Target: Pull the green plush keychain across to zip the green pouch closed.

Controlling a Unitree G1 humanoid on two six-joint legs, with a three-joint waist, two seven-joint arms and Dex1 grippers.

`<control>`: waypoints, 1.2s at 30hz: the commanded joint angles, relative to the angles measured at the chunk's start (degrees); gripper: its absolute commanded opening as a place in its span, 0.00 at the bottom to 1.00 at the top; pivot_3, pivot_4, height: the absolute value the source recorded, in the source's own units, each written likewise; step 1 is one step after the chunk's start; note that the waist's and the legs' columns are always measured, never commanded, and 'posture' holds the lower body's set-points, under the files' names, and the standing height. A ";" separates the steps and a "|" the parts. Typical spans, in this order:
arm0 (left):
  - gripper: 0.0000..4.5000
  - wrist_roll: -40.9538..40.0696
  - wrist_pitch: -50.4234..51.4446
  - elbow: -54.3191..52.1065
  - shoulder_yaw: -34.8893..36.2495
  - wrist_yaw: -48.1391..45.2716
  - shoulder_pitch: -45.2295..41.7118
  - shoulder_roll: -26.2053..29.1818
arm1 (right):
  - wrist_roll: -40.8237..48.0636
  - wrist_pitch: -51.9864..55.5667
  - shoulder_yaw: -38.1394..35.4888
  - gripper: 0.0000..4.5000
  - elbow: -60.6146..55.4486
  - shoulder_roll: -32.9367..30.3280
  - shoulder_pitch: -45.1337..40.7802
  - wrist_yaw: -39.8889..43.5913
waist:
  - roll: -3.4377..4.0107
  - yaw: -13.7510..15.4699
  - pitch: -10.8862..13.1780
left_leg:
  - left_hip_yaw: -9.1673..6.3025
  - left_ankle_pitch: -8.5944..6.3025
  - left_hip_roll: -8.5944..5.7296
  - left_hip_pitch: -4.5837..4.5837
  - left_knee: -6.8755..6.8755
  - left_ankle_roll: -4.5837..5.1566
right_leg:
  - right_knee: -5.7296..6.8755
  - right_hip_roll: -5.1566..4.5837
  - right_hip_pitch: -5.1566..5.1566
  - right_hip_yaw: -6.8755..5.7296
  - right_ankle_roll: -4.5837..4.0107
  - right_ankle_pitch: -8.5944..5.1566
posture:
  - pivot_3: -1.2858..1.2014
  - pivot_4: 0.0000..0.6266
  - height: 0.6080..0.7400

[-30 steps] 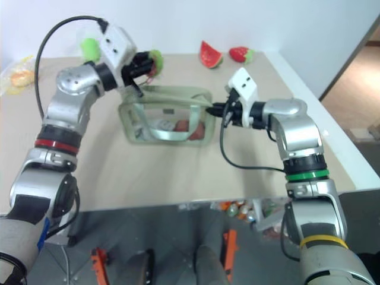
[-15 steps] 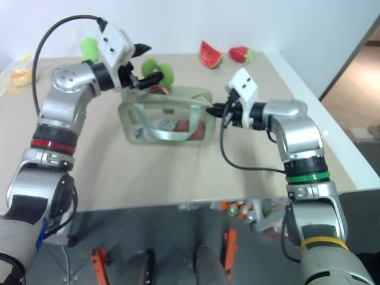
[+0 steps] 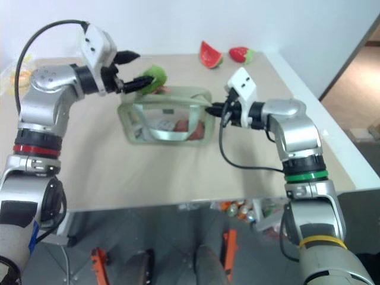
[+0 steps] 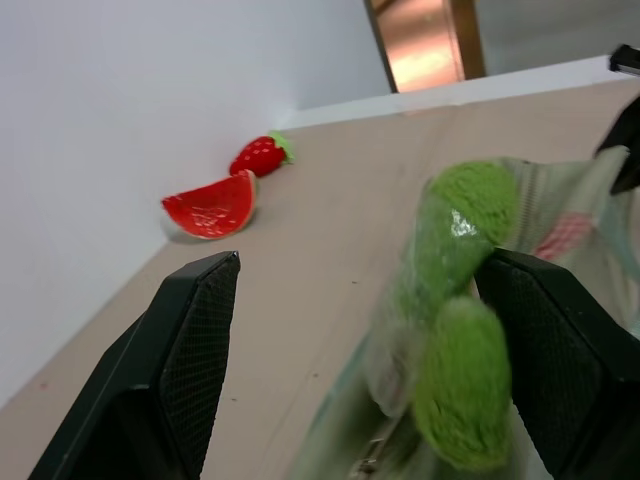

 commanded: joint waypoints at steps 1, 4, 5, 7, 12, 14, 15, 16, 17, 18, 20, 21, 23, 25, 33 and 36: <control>0.84 2.14 -0.76 2.55 -1.91 0.15 -2.54 -0.87 | 0.42 -0.69 -0.46 0.00 -0.90 0.43 -1.56 -0.18 | 0.00 -0.02 0.00 | 0.00 0.00 0.00 0.00 0.00 0.00 | 0.00 0.00 0.00 0.00 0.00 0.00 | 0.52 0.24 1.00; 0.84 4.52 -2.50 6.54 -3.41 1.07 -5.42 -2.04 | 0.59 -0.38 -0.63 0.00 -1.46 0.47 -1.35 -0.34 | 0.00 -0.08 0.00 | 0.00 0.00 0.00 0.02 0.01 0.01 | 0.01 0.01 0.00 0.01 0.00 0.00 | 0.52 0.24 1.00; 0.84 4.46 -2.76 7.35 -3.35 0.92 -6.44 -2.54 | 0.66 -0.22 -0.70 0.00 -1.67 0.50 -1.24 -0.44 | 0.00 -0.09 0.00 | 0.00 0.00 0.00 0.01 0.01 0.01 | 0.02 0.02 -0.01 0.00 0.00 0.00 | 0.52 0.24 1.00; 0.84 3.26 -2.32 8.25 -2.21 1.02 -8.52 -3.43 | 0.79 0.05 -0.77 0.00 -2.25 0.50 -0.85 -0.62 | 0.00 -0.08 0.00 | 0.00 0.00 0.00 0.00 0.00 0.01 | 0.02 0.01 -0.01 0.00 0.00 0.00 | 0.52 0.24 1.00; 0.84 -2.90 2.97 4.75 3.02 -0.38 -10.36 -2.30 | 1.12 0.67 -1.14 0.00 -3.17 0.12 0.03 -1.02 | 0.01 -0.47 0.01 | 0.04 -0.03 0.00 -0.01 -0.03 0.05 | 0.01 0.01 -0.06 0.04 0.01 -0.01 | 0.52 0.24 1.00; 0.84 -4.51 5.15 3.33 4.83 -0.31 -10.32 -1.05 | 1.16 0.72 -1.23 0.00 -3.20 -0.03 0.11 -1.02 | 0.02 -0.48 0.01 | 0.04 -0.03 0.02 0.01 -0.06 0.06 | 0.02 0.03 -0.06 0.04 0.01 -0.01 | 0.52 0.24 1.00; 0.84 -5.36 6.25 2.61 5.70 -0.70 -10.08 -0.05 | 1.15 0.67 -1.24 0.00 -3.11 -0.07 0.09 -1.02 | 0.02 -0.49 0.01 | 0.04 -0.03 0.02 0.02 -0.06 0.06 | 0.03 0.03 -0.06 0.04 0.01 -0.01 | 0.52 0.24 1.00; 0.84 -6.30 7.67 1.45 6.59 -1.50 -9.36 1.50 | 1.16 0.58 -1.23 0.00 -2.87 -0.05 -0.09 -1.01 | 0.02 -0.58 0.02 | 0.04 -0.03 0.02 0.01 -0.05 0.06 | 0.03 0.03 -0.07 0.04 0.01 -0.01 | 0.52 0.24 1.00; 0.84 -6.97 8.68 0.58 7.04 -2.04 -8.80 2.58 | 1.18 0.52 -1.20 0.00 -2.69 -0.03 -0.23 -1.00 | 0.02 -0.61 0.02 | 0.04 -0.03 0.02 0.00 -0.04 0.06 | 0.03 0.02 -0.07 0.06 0.01 -0.01 | 0.52 0.24 1.00; 0.84 -7.43 9.69 -0.49 7.54 -2.52 -7.87 3.96 | 1.12 0.35 -1.10 0.00 -2.28 0.11 -0.52 -1.02 | 0.02 -0.61 0.02 | 0.05 -0.03 0.02 0.00 -0.04 0.06 | 0.03 0.02 -0.07 0.06 0.01 -0.01 | 0.52 0.24 1.00; 0.84 -8.16 11.19 -1.98 8.17 -2.56 -6.59 5.67 | 0.98 -0.01 -0.89 0.00 -1.65 0.38 -0.91 -1.06 | 0.02 -0.61 0.02 | 0.04 -0.03 0.02 0.01 -0.04 0.06 | 0.03 0.02 -0.06 0.06 0.01 -0.01 | 0.52 0.24 1.00; 0.84 -8.57 12.22 -2.90 8.72 -2.37 -5.67 6.66 | 0.91 -0.20 -0.74 0.00 -1.34 0.59 -1.11 -1.05 | 0.02 -0.57 0.02 | 0.04 -0.03 0.02 0.01 -0.04 0.06 | 0.03 0.02 -0.06 0.05 0.01 -0.01 | 0.52 0.24 1.00; 0.84 -9.62 14.45 -5.80 9.46 -3.21 -2.68 8.94 | 0.81 -0.48 -0.49 0.00 -0.90 0.95 -1.37 -1.02 | 0.02 -0.58 0.02 | 0.04 -0.02 0.01 0.01 -0.01 0.05 | 0.04 0.01 -0.03 0.05 0.01 -0.01 | 0.52 0.24 1.00; 0.84 -11.14 16.55 -10.15 9.64 -5.60 1.96 11.61 | 0.79 -0.68 -0.33 0.00 -0.60 1.18 -1.52 -0.79 | 0.02 -0.76 0.02 | 0.06 -0.02 0.02 0.02 0.00 0.05 | 0.04 0.00 -0.03 0.06 0.01 -0.01 | 0.52 0.24 1.00; 0.84 -13.30 19.00 -17.44 9.92 -9.06 16.50 16.37 | 0.68 -1.26 -0.20 0.00 0.40 1.56 -1.96 -0.37 | 0.02 -0.78 0.01 | 0.04 0.00 0.04 0.03 0.06 0.06 | 0.15 0.02 -0.03 0.03 -0.03 -0.02 | 0.52 0.24 1.00; 0.84 -13.37 19.18 -16.41 9.99 -7.87 17.68 15.39 | 0.63 -1.38 -0.16 0.00 0.47 1.62 -2.08 -0.28 | 0.02 -0.82 0.01 | 0.07 0.01 0.04 0.04 0.12 0.08 | 0.15 0.01 -0.02 0.05 -0.03 0.01 | 0.52 0.24 1.00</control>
